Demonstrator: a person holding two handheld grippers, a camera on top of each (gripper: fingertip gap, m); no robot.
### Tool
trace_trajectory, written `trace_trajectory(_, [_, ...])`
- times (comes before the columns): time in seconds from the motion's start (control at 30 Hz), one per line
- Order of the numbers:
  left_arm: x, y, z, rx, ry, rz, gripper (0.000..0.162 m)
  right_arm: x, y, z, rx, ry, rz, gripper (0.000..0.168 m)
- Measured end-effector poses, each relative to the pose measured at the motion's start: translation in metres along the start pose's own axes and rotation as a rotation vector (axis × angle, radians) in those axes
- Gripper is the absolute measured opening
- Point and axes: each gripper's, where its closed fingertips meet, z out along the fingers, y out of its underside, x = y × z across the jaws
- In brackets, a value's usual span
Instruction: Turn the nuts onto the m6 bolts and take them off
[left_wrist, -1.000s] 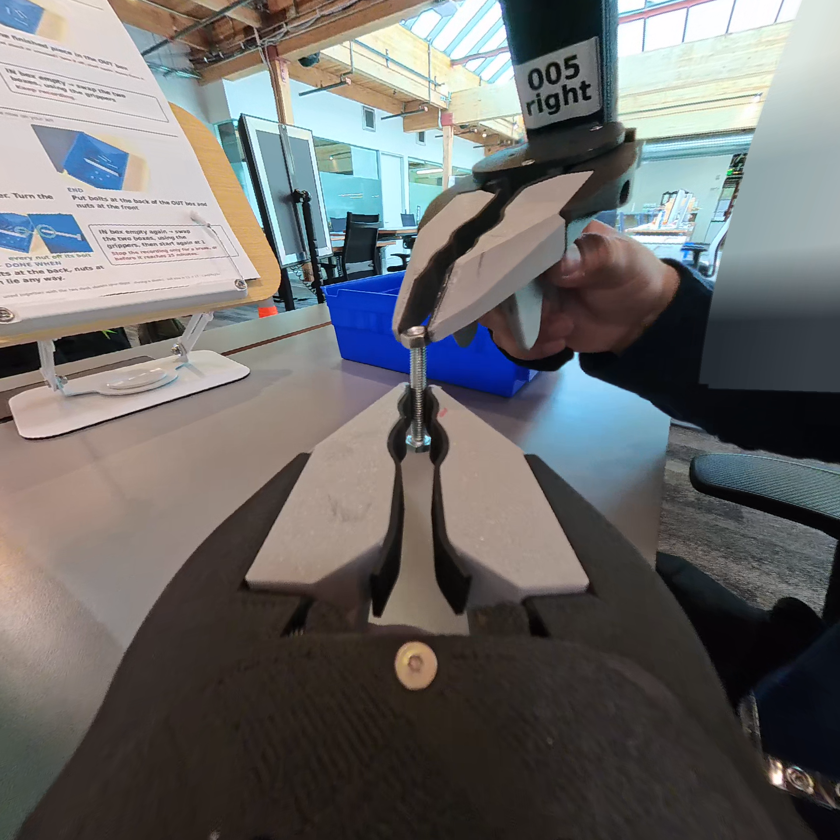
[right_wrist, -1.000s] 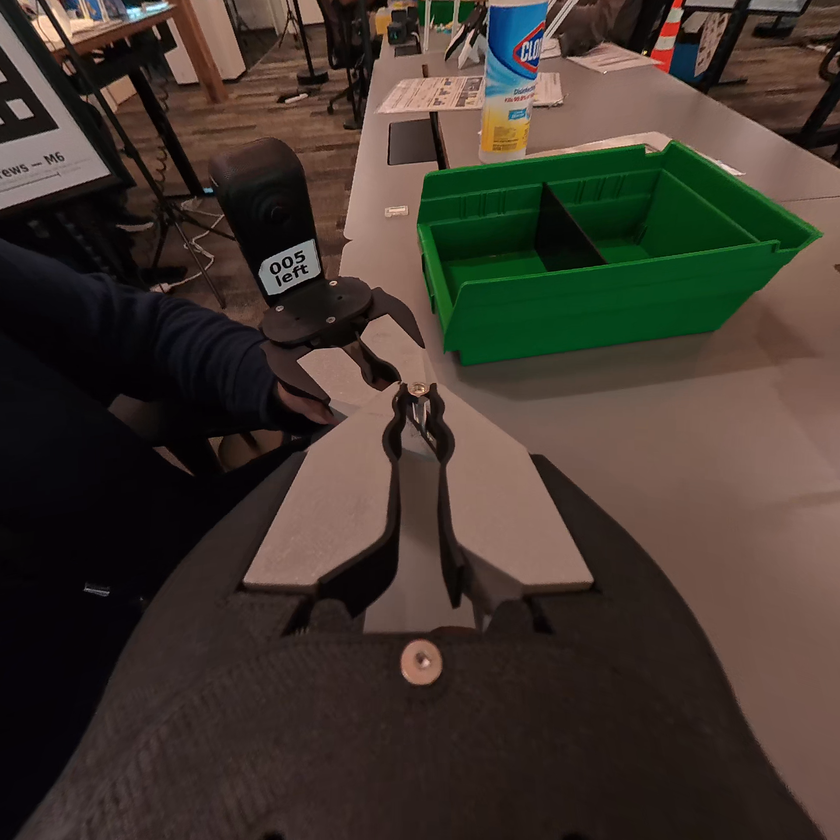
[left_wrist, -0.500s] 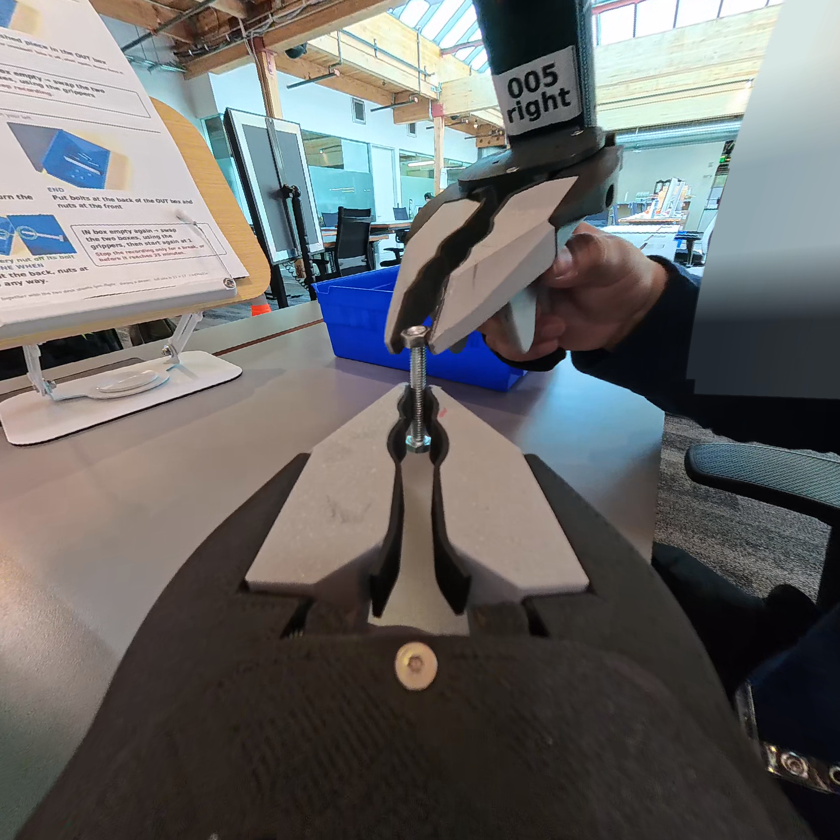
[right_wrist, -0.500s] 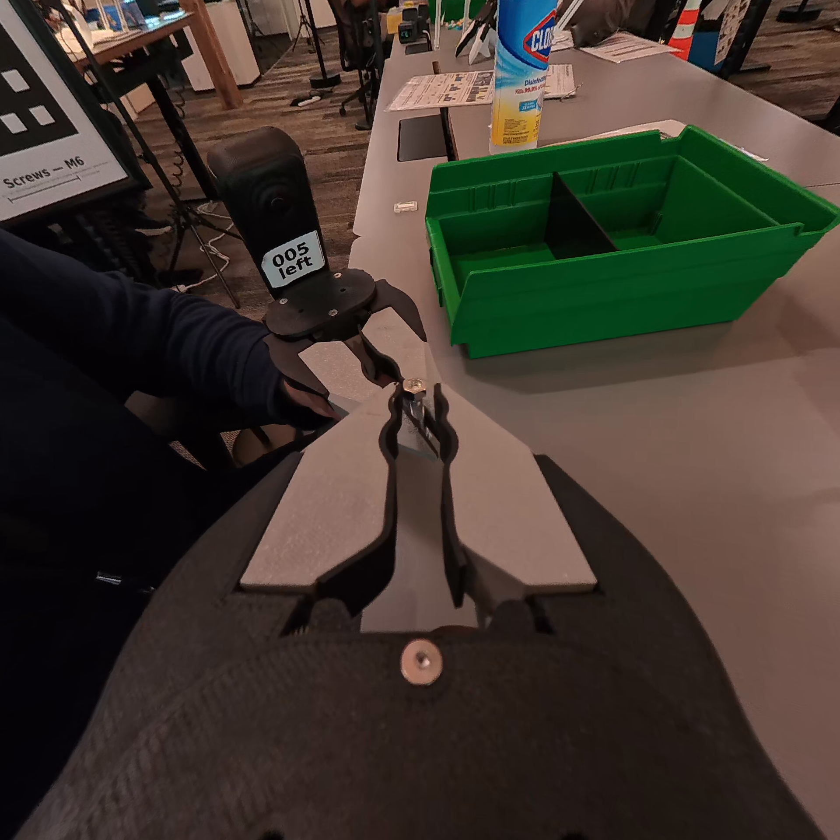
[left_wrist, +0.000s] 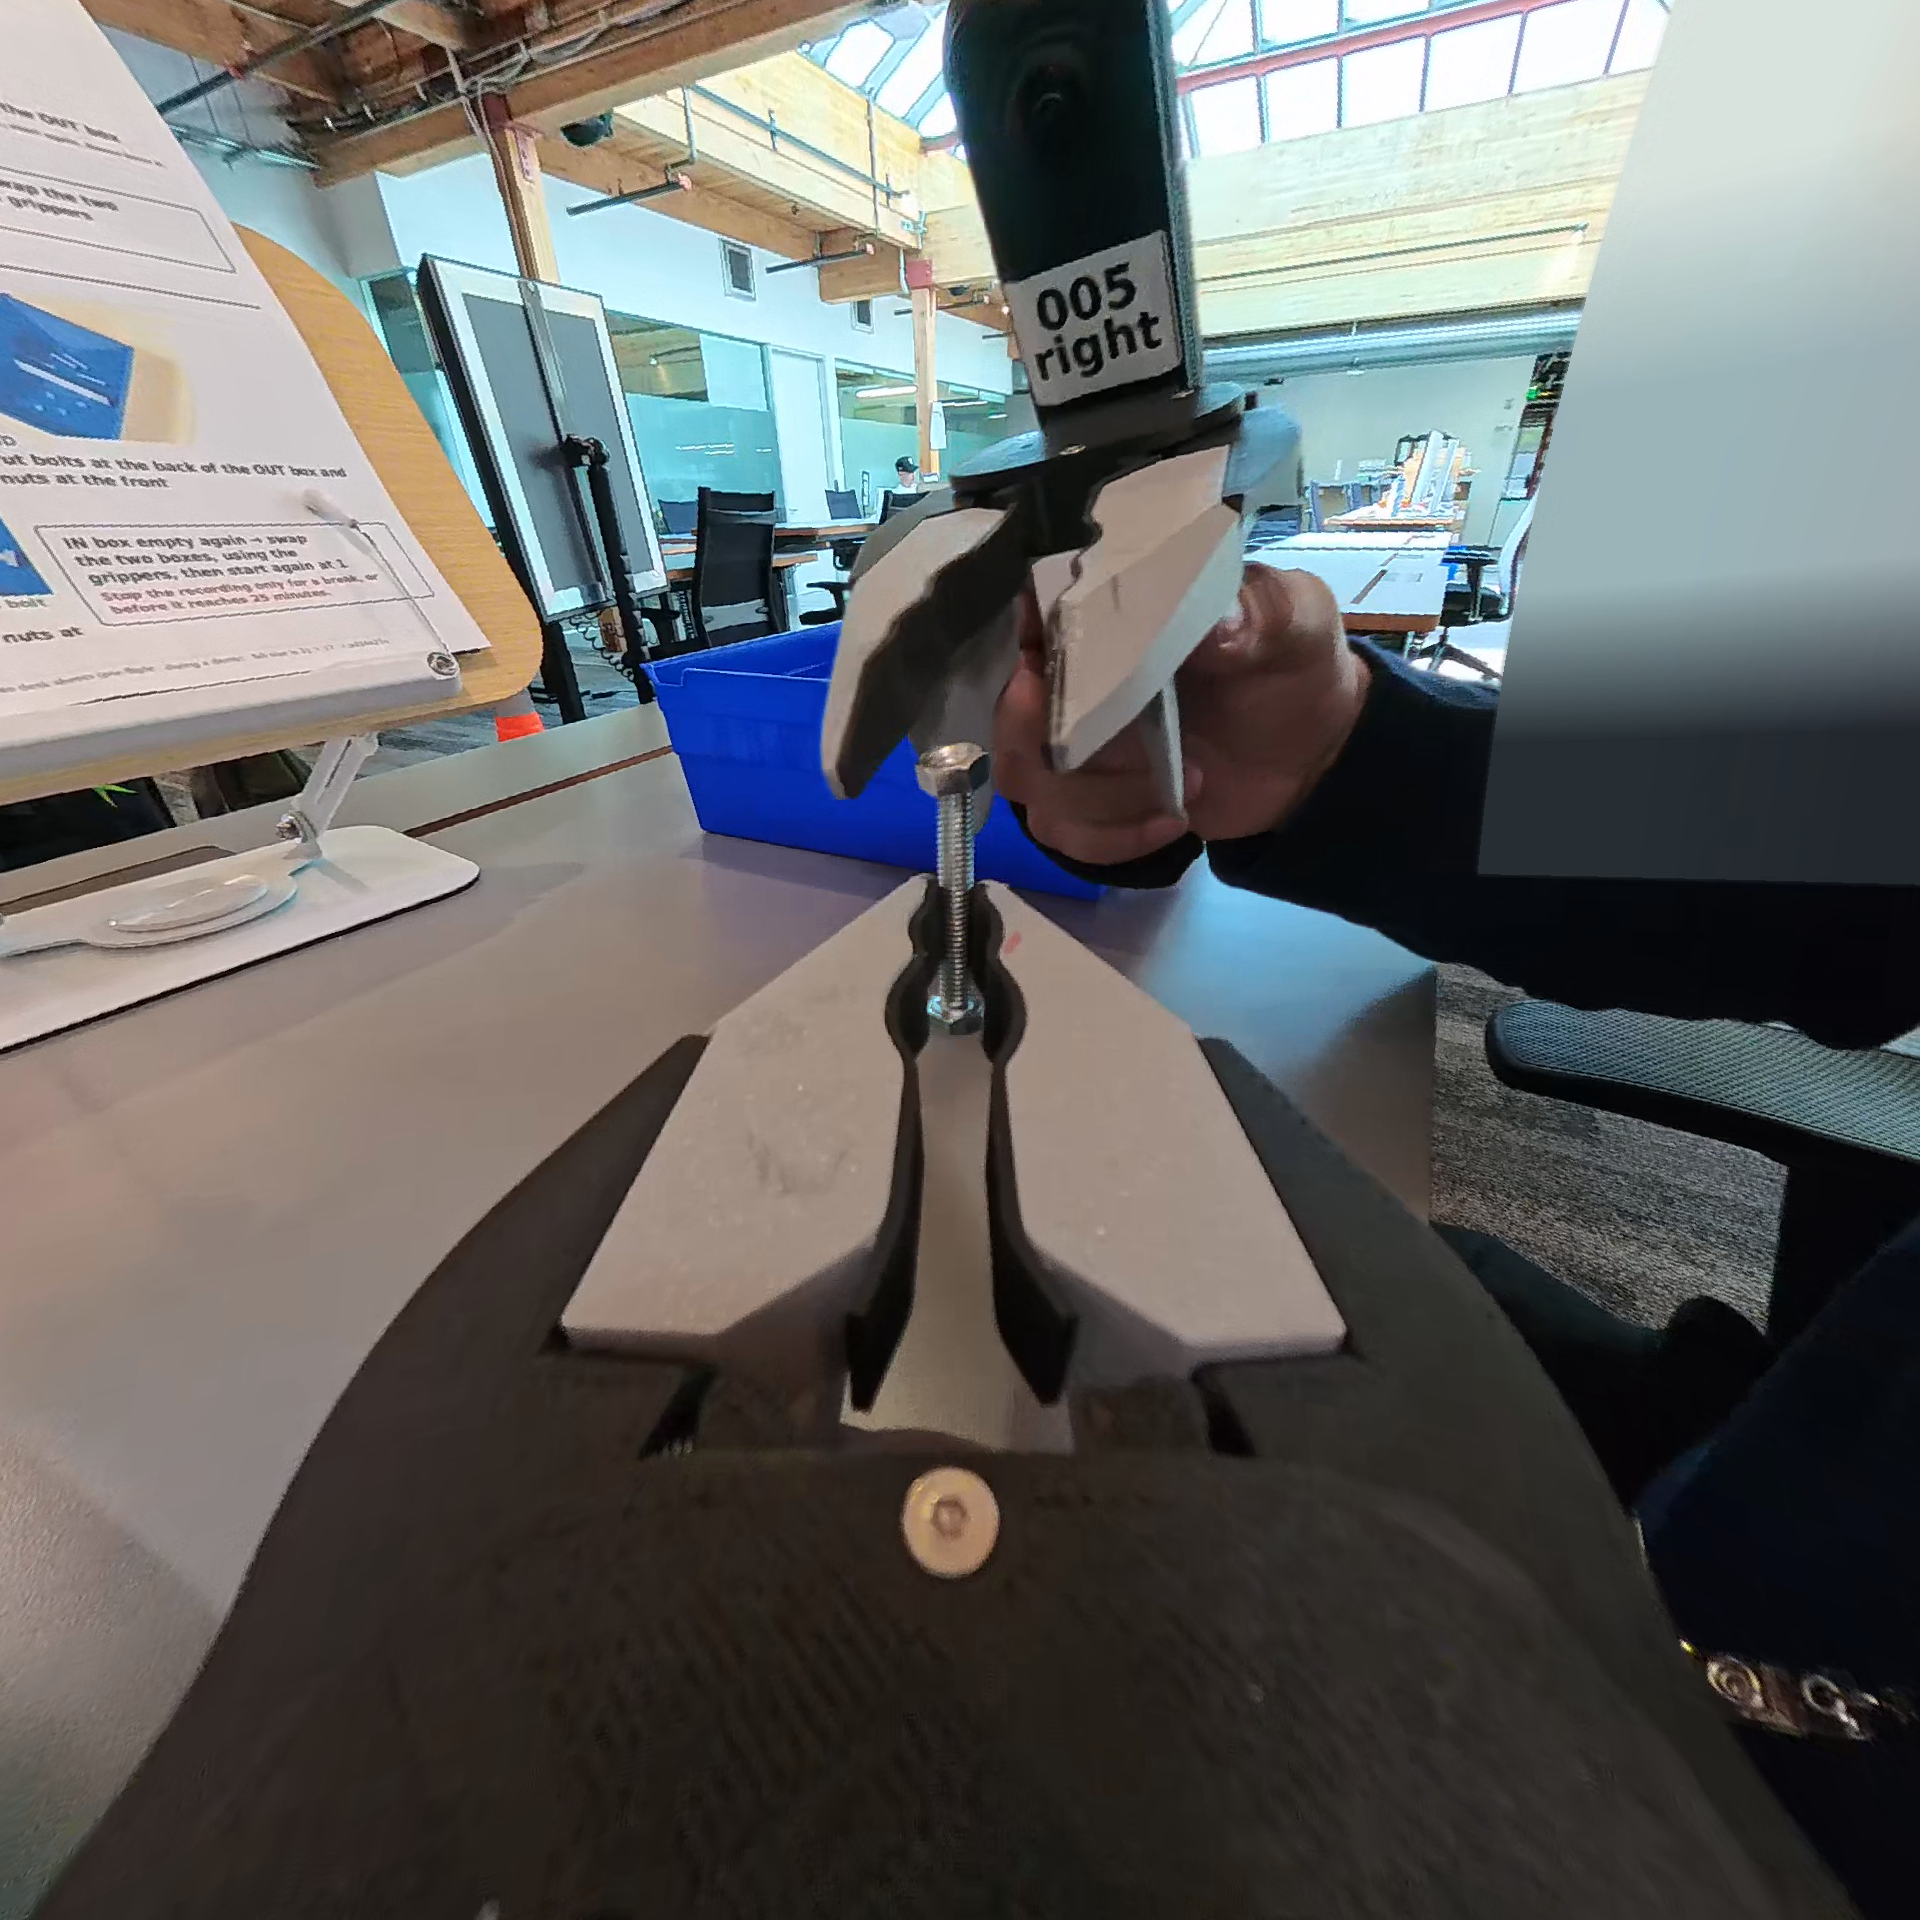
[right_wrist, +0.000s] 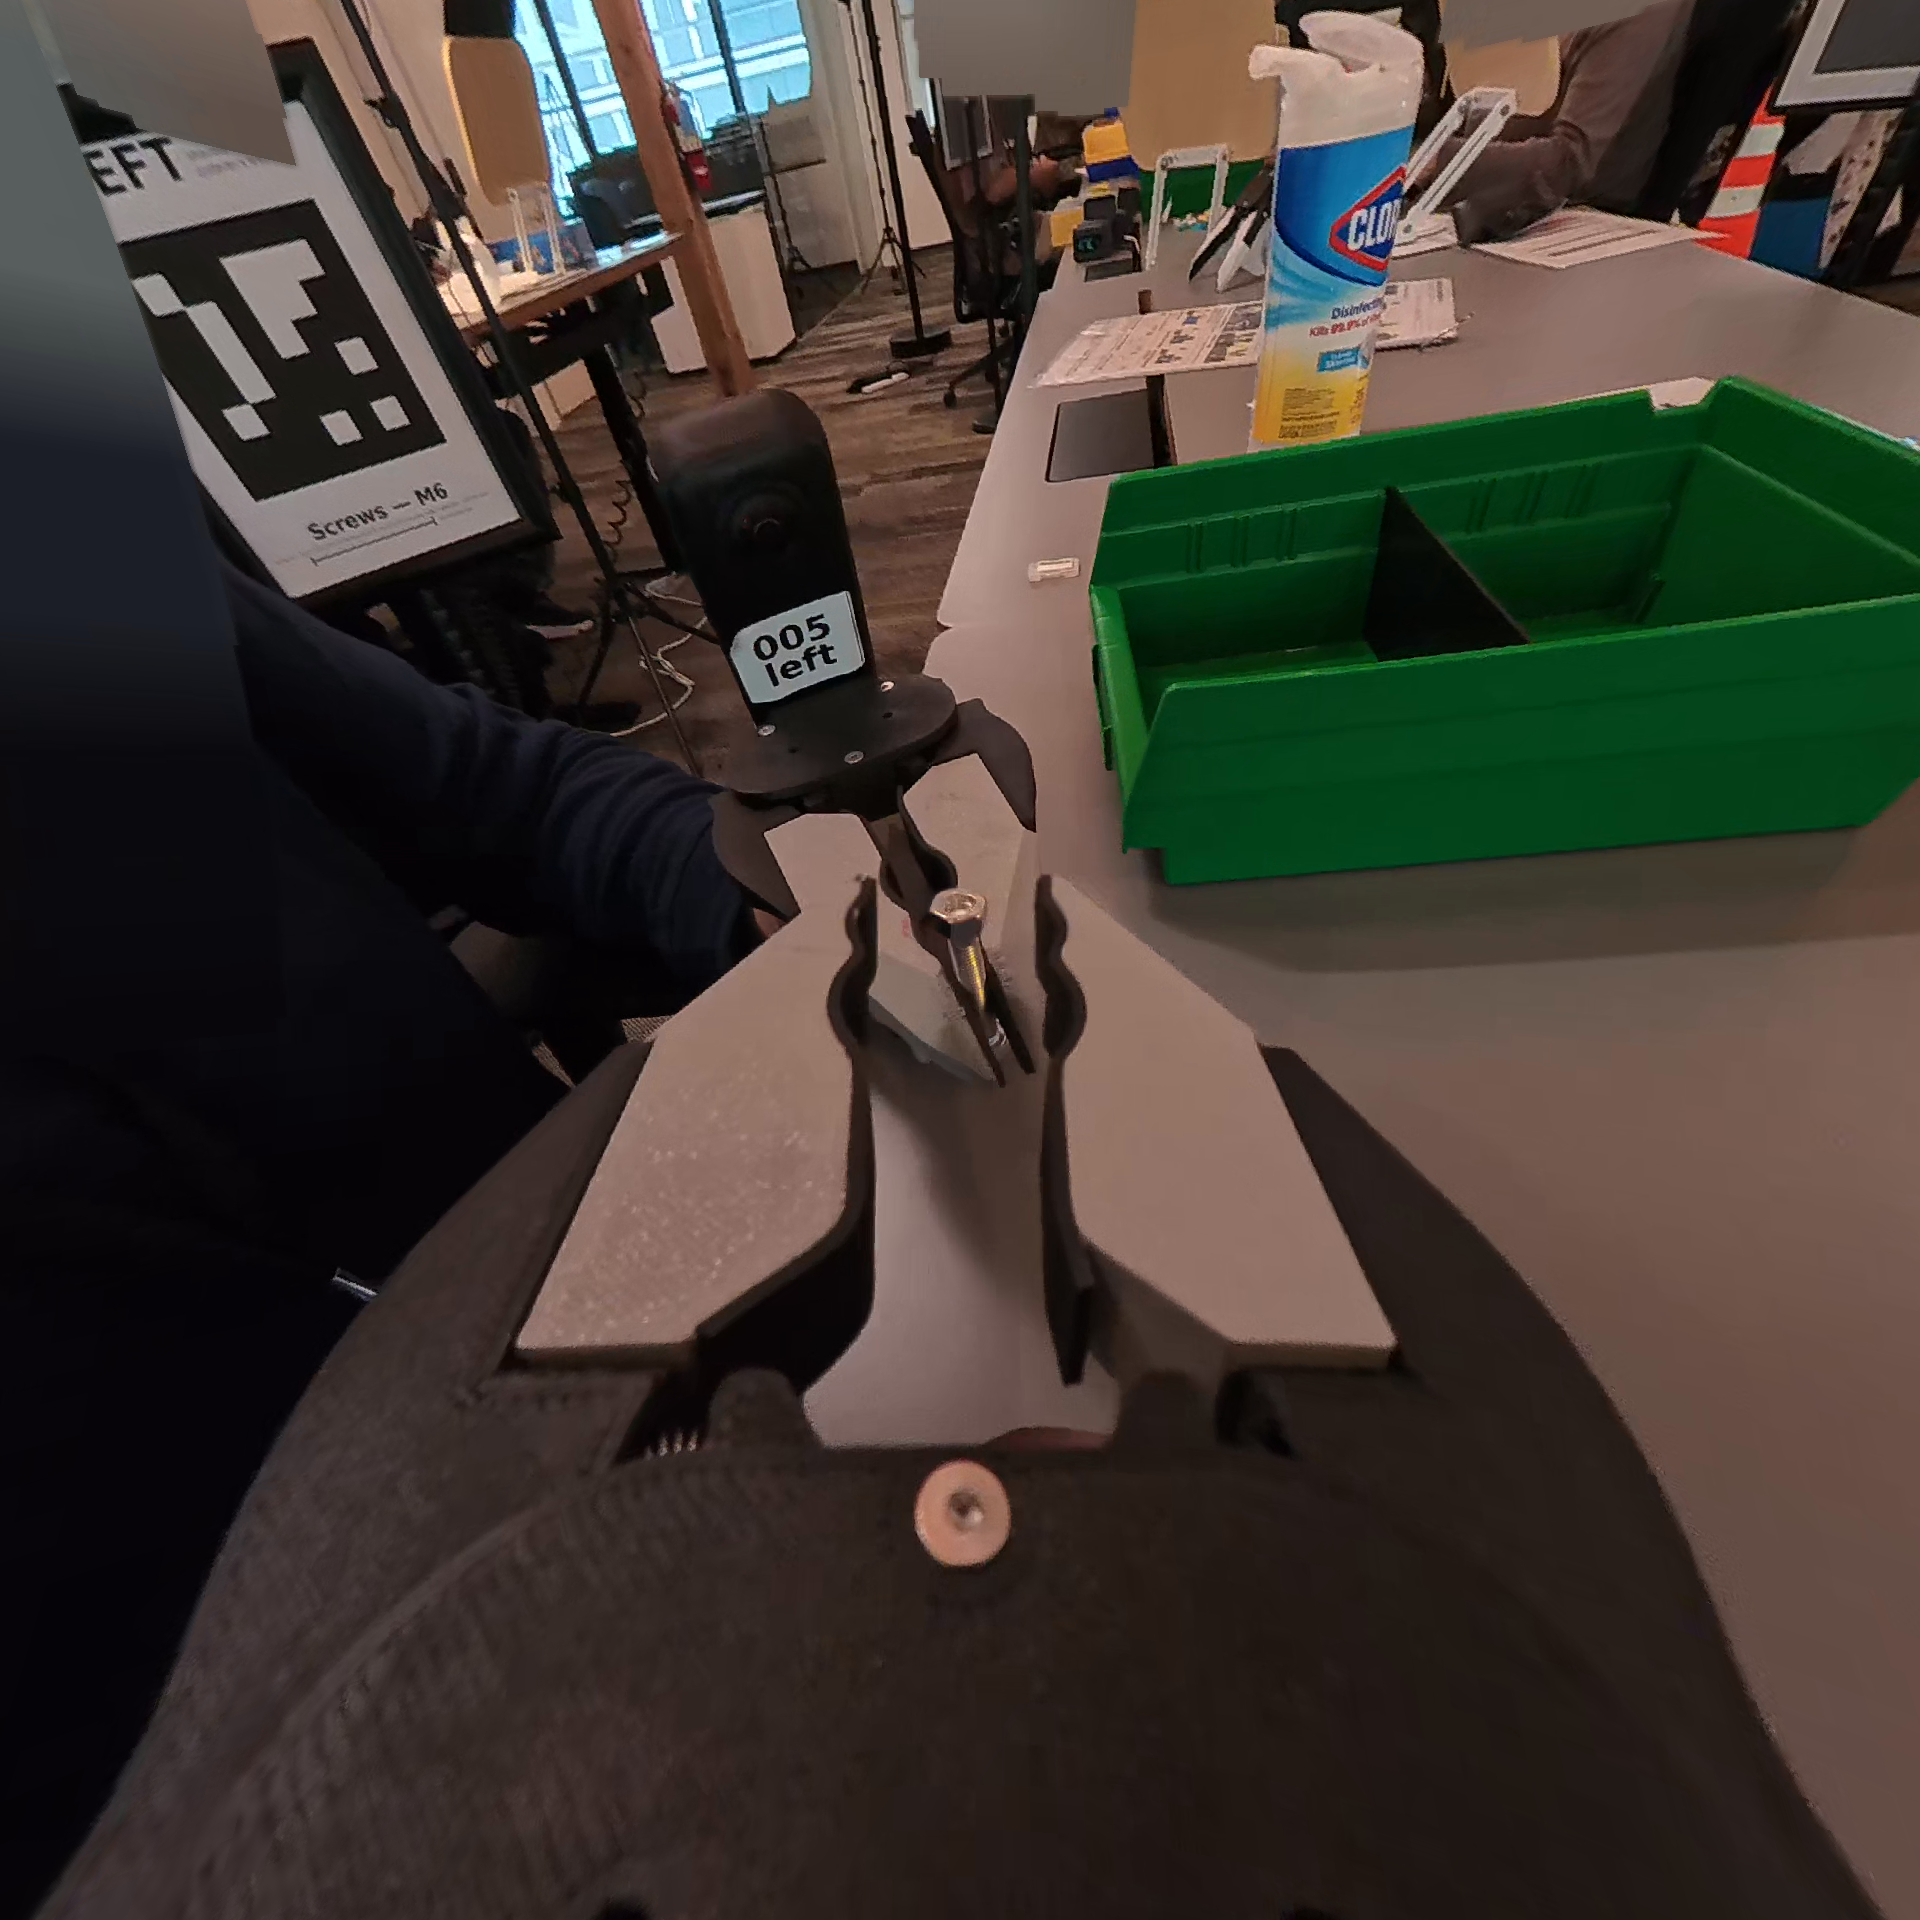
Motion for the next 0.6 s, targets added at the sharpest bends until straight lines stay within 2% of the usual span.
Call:
trace_trajectory(0.2, [0.004,0.000,0.000,0.004,0.034,-0.003,0.002,-0.005,-0.002,-0.010,0.014,-0.082,-0.007,0.017])
trace_trajectory(0.47, [0.016,-0.004,-0.002,0.027,0.134,-0.043,0.002,-0.014,0.000,-0.010,-0.028,-0.233,-0.066,0.016])
trace_trajectory(0.6, [0.019,-0.002,-0.002,0.019,0.149,-0.030,0.002,-0.015,0.004,-0.005,-0.047,-0.251,-0.075,0.015])
